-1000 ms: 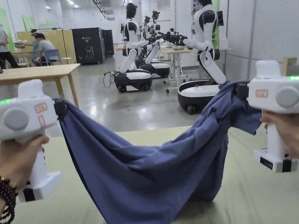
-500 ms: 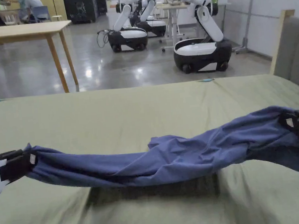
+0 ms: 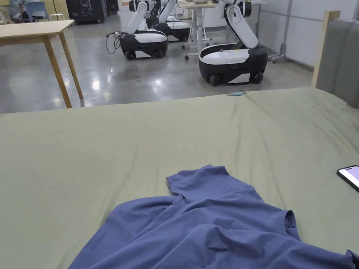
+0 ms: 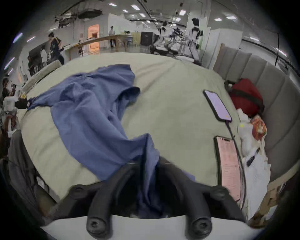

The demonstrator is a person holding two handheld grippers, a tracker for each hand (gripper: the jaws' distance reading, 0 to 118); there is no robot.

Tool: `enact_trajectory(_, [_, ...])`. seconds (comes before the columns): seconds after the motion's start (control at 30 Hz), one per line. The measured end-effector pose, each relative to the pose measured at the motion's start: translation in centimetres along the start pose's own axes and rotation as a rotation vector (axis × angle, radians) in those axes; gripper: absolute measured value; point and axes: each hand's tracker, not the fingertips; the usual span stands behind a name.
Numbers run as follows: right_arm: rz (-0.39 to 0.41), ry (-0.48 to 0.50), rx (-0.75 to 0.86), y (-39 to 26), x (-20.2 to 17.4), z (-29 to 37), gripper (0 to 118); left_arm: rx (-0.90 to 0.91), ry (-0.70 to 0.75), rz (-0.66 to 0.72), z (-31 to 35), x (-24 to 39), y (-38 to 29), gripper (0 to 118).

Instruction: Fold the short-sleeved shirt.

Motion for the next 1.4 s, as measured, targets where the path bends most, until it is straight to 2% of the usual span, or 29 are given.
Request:
enact_trajectory(0.07, [-0.038, -0.016, 0.015, -0.1, 0.4, -0.3, 56, -0.017, 0.035, -0.029, -0.3, 0.0, 0.0, 46])
enact_trajectory(0.1, [-0.045, -0.023, 0.024, -0.1, 0.8, -0.2, 98, -0.028, 0.038, -0.026, -0.7, -0.1, 0.1, 99])
enact_trajectory(0.13, [-0.058, -0.038, 0.035, 0.0, 1.1, -0.2, 117, -0.043, 0.039, -0.024, -1.0, -0.2, 0.1, 118])
enact_trajectory(0.17, [-0.084, -0.037, 0.092, 0.1, 1.5, 0.6, 118, -0.014, 0.021, 0.032, -0.5, -0.5, -0.4, 116])
enact_trajectory(0.2, [-0.108, -0.033, 0.15, 0.3, 1.7, 1.6, 118, -0.015, 0.02, -0.013, -0.2, -0.5, 0.2, 116])
enact_trajectory(0.3, [-0.18, -0.075, 0.261, 0.6, 1.7, 6.1, 117, 0.033, 0.038, 0.015, 2.1, 0.0, 0.7, 116])
enact_trajectory(0.37, [-0.203, -0.045, 0.378, -0.2, 0.0, 10.6, 107, 0.114, 0.042, 0.015, 4.6, 0.8, 0.9, 109])
enact_trajectory(0.4, [-0.214, -0.021, 0.43, -0.7, -0.7, 12.6, 89, 0.155, 0.05, 0.023, 6.2, 1.2, 0.7, 86])
enact_trajectory(0.43, [-0.21, -0.003, 0.472, -1.4, -1.5, 14.2, 67, 0.184, 0.05, 0.02, 7.7, 1.6, 0.6, 55])
enact_trajectory(0.47, [-0.207, -0.014, 0.516, -2.0, -2.4, 15.6, 37, 0.234, 0.066, 0.002, 9.1, 2.2, 0.2, 14])
enact_trajectory(0.5, [-0.206, -0.029, 0.548, -2.6, -3.2, 16.9, 6, 0.284, 0.092, -0.024, 10.2, 3.0, -0.1, 0])
enact_trajectory(0.57, [-0.201, -0.068, 0.579, -3.2, -4.7, 18.0, 4, 0.32, 0.121, -0.046, 12.0, 3.6, -0.6, 0])
enact_trajectory(0.63, [-0.2, -0.032, 0.595, -3.3, -5.6, 18.5, 1, 0.291, 0.054, -0.029, 12.8, 4.1, -1.1, 0])
enact_trajectory(0.73, [-0.208, 0.012, 0.595, -2.9, -6.5, 18.5, 1, 0.266, 0.088, -0.032, 12.2, 4.2, -0.9, 0])
enact_trajectory(0.77, [-0.208, 0.019, 0.597, -2.6, -6.7, 18.3, 1, 0.259, 0.098, -0.04, 11.6, 4.0, -0.7, 9])
enact_trajectory(0.8, [-0.203, 0.029, 0.597, -2.4, -6.9, 18.2, 1, 0.249, 0.099, -0.037, 10.7, 3.6, -0.5, 46])
enact_trajectory(0.83, [-0.197, 0.039, 0.591, -2.2, -7.1, 18.0, 1, 0.223, 0.088, -0.034, 9.5, 2.6, -0.4, 90])
enact_trajectory(0.87, [-0.192, 0.039, 0.586, -2.0, -7.3, 17.9, 1, 0.187, 0.075, -0.026, 8.4, 2.2, -0.1, 118])
enact_trajectory(0.93, [-0.176, 0.043, 0.57, -1.8, -7.7, 17.6, 1, 0.078, 0.064, -0.007, 5.3, 1.1, 0.4, 116])
enact_trajectory(0.97, [-0.169, 0.044, 0.566, -1.8, -7.9, 17.5, 1, 0.114, 0.039, 0.031, 4.7, 0.8, 0.3, 116])
enact_trajectory(1.0, [-0.166, 0.043, 0.562, -1.8, -8.1, 17.5, 1, 0.095, 0.038, -0.039, 3.4, 1.0, 0.8, 116])
enact_trajectory(1.07, [-0.168, 0.047, 0.546, -1.8, -8.3, 17.3, 1, 0.044, 0.097, -0.025, 1.4, 1.1, 1.0, 116])
enact_trajectory(1.17, [-0.172, 0.044, 0.531, -1.9, -8.5, 17.2, 1, 0.013, 0.099, -0.042, -1.1, -1.6, 0.1, 115])
enact_trajectory(1.23, [-0.167, 0.038, 0.522, -2.0, -8.6, 17.2, 1, -0.008, 0.118, -0.046, -1.5, -0.9, 0.4, 105])
enact_trajectory(1.27, [-0.165, 0.03, 0.514, -2.0, -8.6, 17.2, 1, -0.014, 0.123, -0.051, -1.6, -0.9, 0.2, 93])
enact_trajectory(1.33, [-0.164, 0.021, 0.502, -2.0, -8.5, 17.0, 1, -0.017, 0.124, -0.09, -1.6, -0.6, -0.5, 34])
enact_trajectory(1.37, [-0.163, 0.019, 0.491, -2.0, -8.6, 16.9, 1, -0.017, 0.096, -0.129, -1.3, 0.0, -1.0, 21])
enact_trajectory(1.4, [-0.163, 0.019, 0.481, -1.9, -8.7, 16.7, 1, 0.012, 0.062, -0.138, -1.2, 0.6, -1.5, 13])
